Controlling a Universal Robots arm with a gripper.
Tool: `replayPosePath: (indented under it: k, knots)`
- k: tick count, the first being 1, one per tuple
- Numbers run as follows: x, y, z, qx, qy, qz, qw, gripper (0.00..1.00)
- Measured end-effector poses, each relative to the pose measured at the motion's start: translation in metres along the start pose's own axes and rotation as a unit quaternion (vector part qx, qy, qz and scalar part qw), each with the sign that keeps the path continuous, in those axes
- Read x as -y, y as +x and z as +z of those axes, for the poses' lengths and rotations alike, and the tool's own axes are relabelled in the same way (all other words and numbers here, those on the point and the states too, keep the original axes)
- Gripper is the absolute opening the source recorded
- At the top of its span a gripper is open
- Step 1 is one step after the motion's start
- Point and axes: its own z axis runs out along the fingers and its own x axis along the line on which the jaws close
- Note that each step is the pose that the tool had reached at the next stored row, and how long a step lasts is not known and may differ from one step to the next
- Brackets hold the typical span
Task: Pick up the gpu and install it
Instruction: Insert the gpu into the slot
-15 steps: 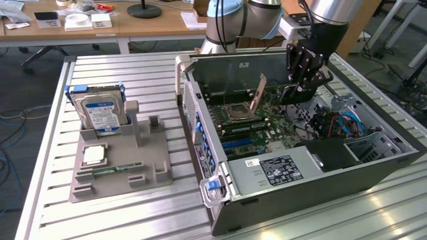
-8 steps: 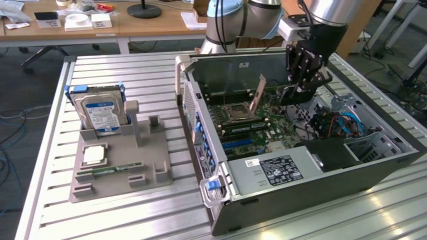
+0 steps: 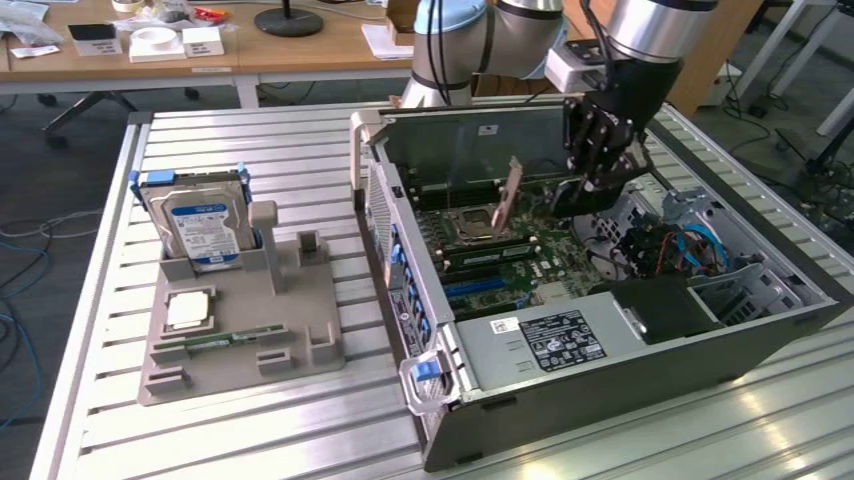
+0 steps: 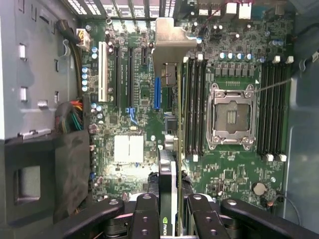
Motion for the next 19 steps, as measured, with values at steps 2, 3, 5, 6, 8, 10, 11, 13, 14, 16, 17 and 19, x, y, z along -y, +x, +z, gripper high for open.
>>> replayPosePath:
  k: [2,3,5,6,8,10,11,13,14,16,17,19]
  knots:
    - [-0.0023,0.0,0.0011,0.0,0.0,0.001,1.0,0.27]
    - [-0.0029,0.0,0.0014,0.0,0.0,0.002,1.0,0.27]
    - [-0.0041,0.0,0.0018,-0.0001,0.0,0.006,1.0,0.27]
    - [-0.0055,0.0,0.002,-0.0001,0.0001,0.007,1.0,0.27]
    - [-0.0098,0.0,0.0022,0.0,0.0002,0.008,1.0,0.27]
    - [-0.0141,0.0,0.0025,0.0,0.0003,0.008,1.0,0.27]
    - [-0.016,0.0,0.003,0.0002,0.0003,0.009,1.0,0.27]
    - [-0.0198,0.0,0.0047,0.0001,0.0003,0.009,1.0,0.27]
    - [-0.0215,0.0,0.0059,0.0001,0.0004,0.01,1.0,0.27]
    - [-0.0249,0.0,0.0086,0.0001,0.0004,0.01,0.9999,0.27]
    - [-0.0265,0.0,0.0096,0.0,0.0004,0.01,0.9999,0.27]
    - [-0.0288,0.0,0.0107,0.0,0.0003,0.011,0.9999,0.27]
